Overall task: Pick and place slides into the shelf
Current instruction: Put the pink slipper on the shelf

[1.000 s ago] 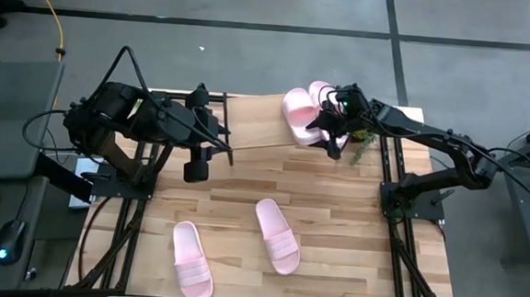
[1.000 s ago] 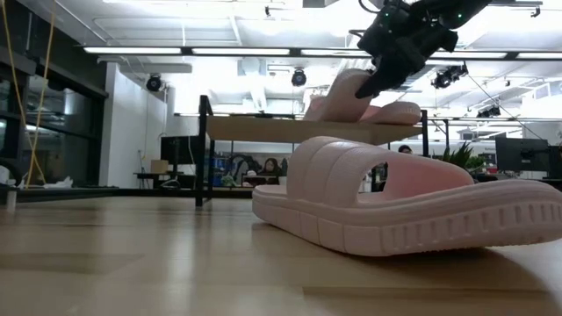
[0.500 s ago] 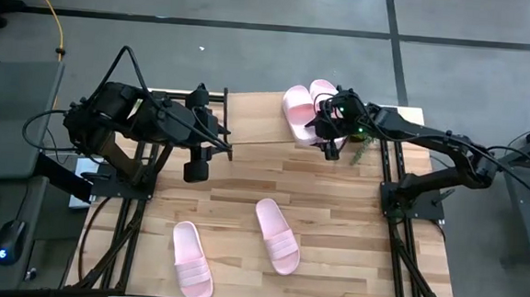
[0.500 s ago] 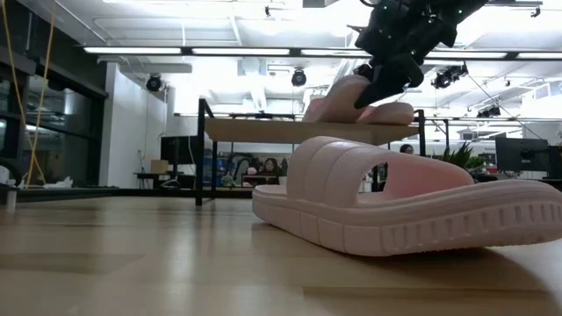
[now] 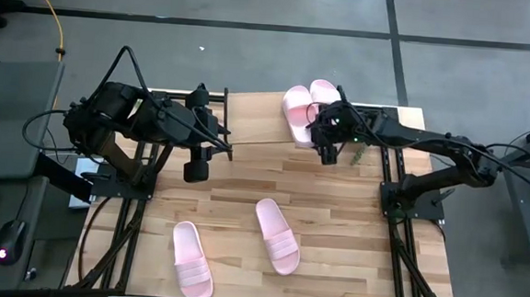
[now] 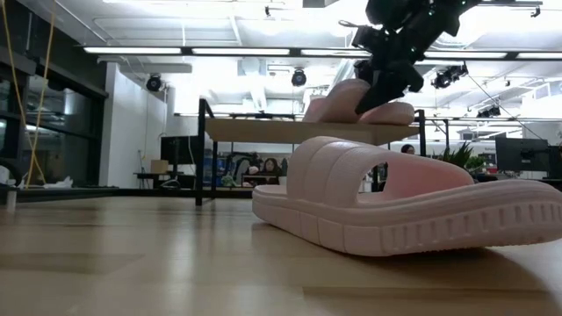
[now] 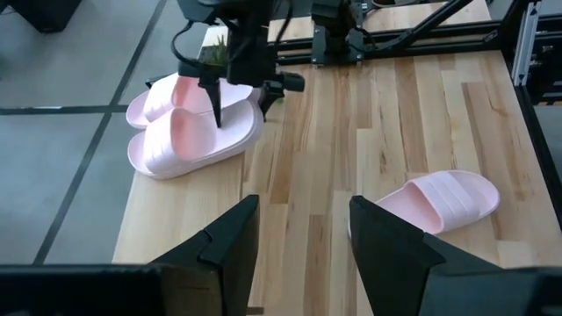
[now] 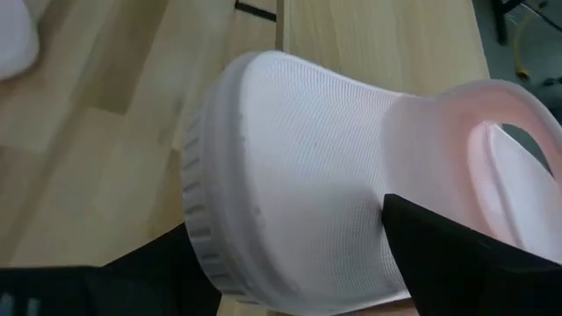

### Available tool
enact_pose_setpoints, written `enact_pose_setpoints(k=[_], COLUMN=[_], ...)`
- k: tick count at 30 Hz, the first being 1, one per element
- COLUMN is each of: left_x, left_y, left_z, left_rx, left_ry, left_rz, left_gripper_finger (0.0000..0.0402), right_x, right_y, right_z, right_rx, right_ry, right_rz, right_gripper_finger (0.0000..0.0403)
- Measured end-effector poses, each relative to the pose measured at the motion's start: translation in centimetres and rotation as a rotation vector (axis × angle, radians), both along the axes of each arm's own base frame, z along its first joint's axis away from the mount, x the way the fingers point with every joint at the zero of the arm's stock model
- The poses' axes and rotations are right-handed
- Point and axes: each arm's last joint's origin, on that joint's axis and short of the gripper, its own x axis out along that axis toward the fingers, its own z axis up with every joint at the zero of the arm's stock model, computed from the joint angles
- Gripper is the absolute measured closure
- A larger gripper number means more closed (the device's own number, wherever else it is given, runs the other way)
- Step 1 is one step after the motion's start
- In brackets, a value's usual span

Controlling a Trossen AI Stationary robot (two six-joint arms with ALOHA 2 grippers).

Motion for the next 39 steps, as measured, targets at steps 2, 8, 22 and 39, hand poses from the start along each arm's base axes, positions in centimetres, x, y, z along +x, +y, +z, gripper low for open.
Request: enact_pose_setpoints(k=[2,8,22,39], left_x=[0.0,-0.1,-0.1,-0.1], left_y=[0.0,0.0,0.0,0.0], left_z=[0.0,-0.1,-0.1,-0.1], left_rx=[0.0,0.001,-0.002,-0.003], left_ry=[0.0,0.013,0.014,0.013], left_rz=[0.0,0.001,0.004,0.004], left_gripper_finger=[0.0241,0.0241,0.0241,0.0241], right_x=[0.1,0.4,-1.8,-1.7], right_y=[0.5,2.0,5.2,8.5], right_z=[-0.1,0.2,2.8,3.7], right_rx=[-0.03,-0.088,-0.076,-0.048], right_ry=[0.025,0.041,-0.032,-0.124], right_rz=[-0.012,-0.011,-0.002,0.052], right_gripper_finger=[0.013,0.013,0.013,0.013])
